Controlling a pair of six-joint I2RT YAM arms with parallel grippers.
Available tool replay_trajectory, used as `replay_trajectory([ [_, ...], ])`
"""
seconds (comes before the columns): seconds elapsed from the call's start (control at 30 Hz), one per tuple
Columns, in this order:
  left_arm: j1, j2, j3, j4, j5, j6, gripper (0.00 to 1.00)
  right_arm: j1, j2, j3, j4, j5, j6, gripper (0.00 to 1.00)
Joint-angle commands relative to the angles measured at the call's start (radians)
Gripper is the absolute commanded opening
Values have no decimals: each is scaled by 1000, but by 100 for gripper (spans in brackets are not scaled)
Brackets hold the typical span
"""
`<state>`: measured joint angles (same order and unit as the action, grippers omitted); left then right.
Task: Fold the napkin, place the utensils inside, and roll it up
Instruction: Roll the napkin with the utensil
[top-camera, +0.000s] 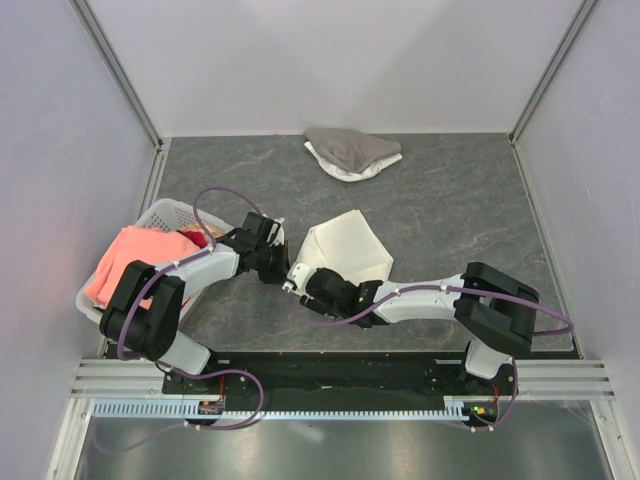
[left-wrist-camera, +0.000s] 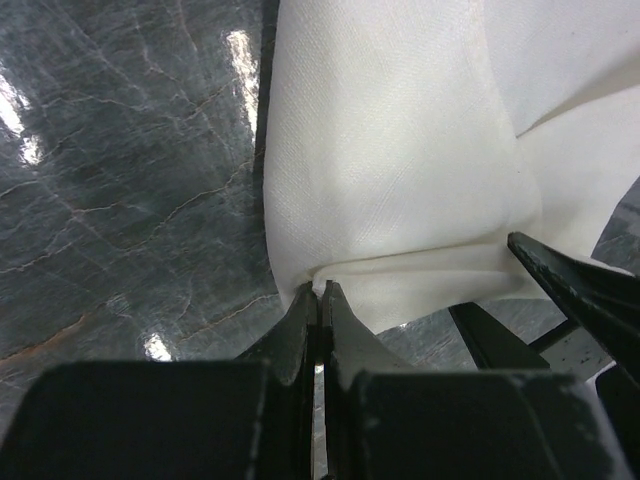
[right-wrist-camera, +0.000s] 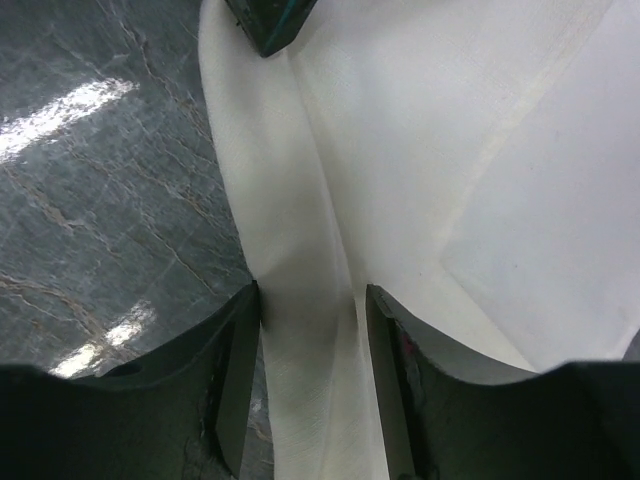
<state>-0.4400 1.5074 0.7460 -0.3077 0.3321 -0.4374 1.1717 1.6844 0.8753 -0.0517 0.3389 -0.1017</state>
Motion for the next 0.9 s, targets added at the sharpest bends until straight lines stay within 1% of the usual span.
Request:
replay_trajectory([
  [0.0, -3, 2, 36, 1, 44, 0, 2, -47, 15, 13, 12, -107, 20, 53],
  [0.13, -5, -18, 29, 24, 73, 6, 2, -105, 47, 27, -31, -253, 49, 49],
  [0.17, -3, -24, 24, 31, 73, 8, 2, -128, 52, 27, -37, -277, 65, 46],
  [0.23, -5, -39, 16, 39, 58, 2, 8, -153, 66, 31, -60, -328, 83, 41],
  [0.27, -3, -62, 12, 42, 48, -4, 19, -177, 67, 34, -66, -394, 101, 37],
  [0.33, -5, -88, -6, 41, 13, -11, 31, -199, 69, 33, -80, -454, 127, 31],
  [0.37, -3, -116, -14, 42, -2, -20, 41, -219, 70, 31, -80, -512, 138, 29],
  [0.43, -3, -150, -43, 42, -43, -33, 50, -236, 78, 27, -82, -576, 166, 27],
  [0.47, -3, -183, -54, 41, -53, -47, 61, -247, 84, 27, -85, -627, 174, 27],
  [0.57, -3, -239, -103, 50, -82, -75, 70, -262, 110, 36, -100, -692, 198, 25],
  [0.67, -3, -321, -166, 76, -102, -99, 73, -283, 127, 44, -100, -777, 221, 24],
  [0.7, -2, -360, -181, 85, -100, -106, 73, -290, 136, 47, -99, -816, 226, 24],
  [0.87, -3, -453, -280, 159, -99, -150, 74, -349, 173, 60, -99, -919, 246, 24],
])
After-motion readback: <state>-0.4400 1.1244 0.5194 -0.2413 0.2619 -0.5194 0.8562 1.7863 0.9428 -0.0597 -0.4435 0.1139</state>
